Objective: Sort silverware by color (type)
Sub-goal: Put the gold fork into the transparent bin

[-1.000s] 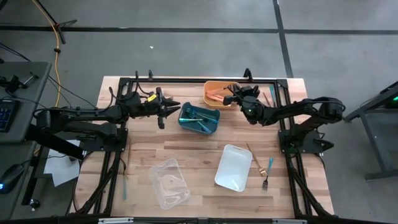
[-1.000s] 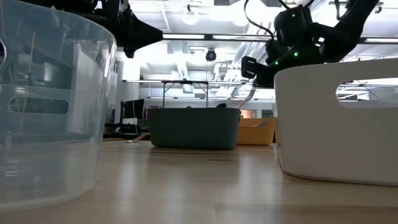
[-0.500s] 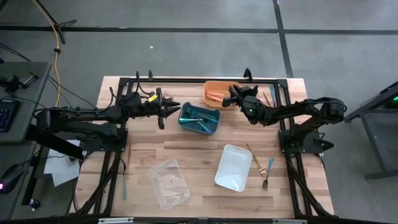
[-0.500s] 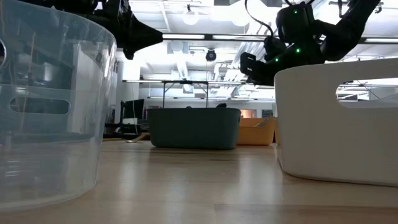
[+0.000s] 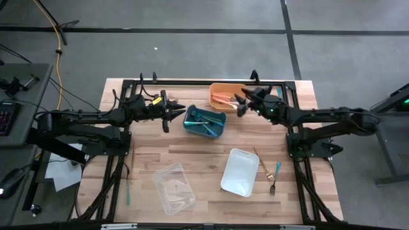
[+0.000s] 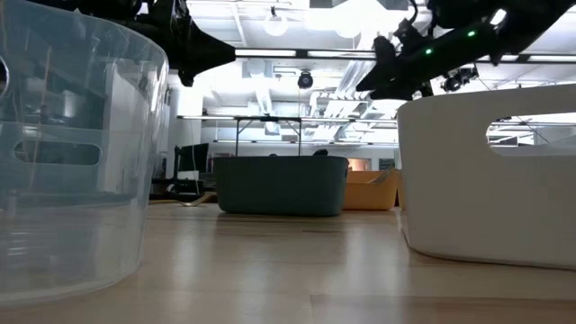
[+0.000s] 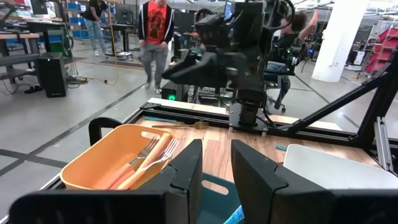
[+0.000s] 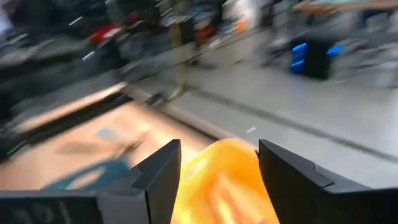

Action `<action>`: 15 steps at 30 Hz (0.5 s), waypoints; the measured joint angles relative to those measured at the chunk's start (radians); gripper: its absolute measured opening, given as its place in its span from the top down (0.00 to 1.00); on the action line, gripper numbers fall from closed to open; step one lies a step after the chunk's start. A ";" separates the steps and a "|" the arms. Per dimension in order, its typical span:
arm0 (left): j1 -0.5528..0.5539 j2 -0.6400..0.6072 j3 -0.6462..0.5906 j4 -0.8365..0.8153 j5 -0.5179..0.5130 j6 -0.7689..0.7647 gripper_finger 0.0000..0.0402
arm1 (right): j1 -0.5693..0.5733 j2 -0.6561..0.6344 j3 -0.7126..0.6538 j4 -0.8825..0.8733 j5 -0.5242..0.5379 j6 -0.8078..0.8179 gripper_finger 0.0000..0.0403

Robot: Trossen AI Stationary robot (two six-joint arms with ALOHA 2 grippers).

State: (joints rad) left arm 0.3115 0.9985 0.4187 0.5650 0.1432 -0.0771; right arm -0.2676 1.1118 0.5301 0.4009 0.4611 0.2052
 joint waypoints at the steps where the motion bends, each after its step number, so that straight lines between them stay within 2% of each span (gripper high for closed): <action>1: 0.000 0.000 0.000 0.000 0.000 -0.001 0.81 | 0.000 -0.022 0.000 -0.045 -0.060 0.003 0.48; 4: 0.000 0.000 0.000 0.000 0.000 -0.001 0.81 | 0.000 -0.063 0.000 -0.130 -0.252 0.003 0.48; 8: 0.000 0.000 0.000 0.000 0.000 -0.001 0.81 | 0.000 -0.064 -0.001 -0.113 -0.470 -0.024 0.48; 10: 0.000 0.000 0.000 0.000 0.000 -0.001 0.81 | 0.003 -0.053 -0.001 -0.069 -0.517 -0.039 0.48; 15: 0.000 0.000 0.000 0.001 0.000 0.019 0.81 | 0.020 -0.021 -0.002 0.051 -0.515 -0.077 0.48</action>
State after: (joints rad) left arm 0.3115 0.9985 0.4187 0.5655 0.1429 -0.0578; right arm -0.2478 1.0913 0.5285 0.4519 -0.0536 0.1278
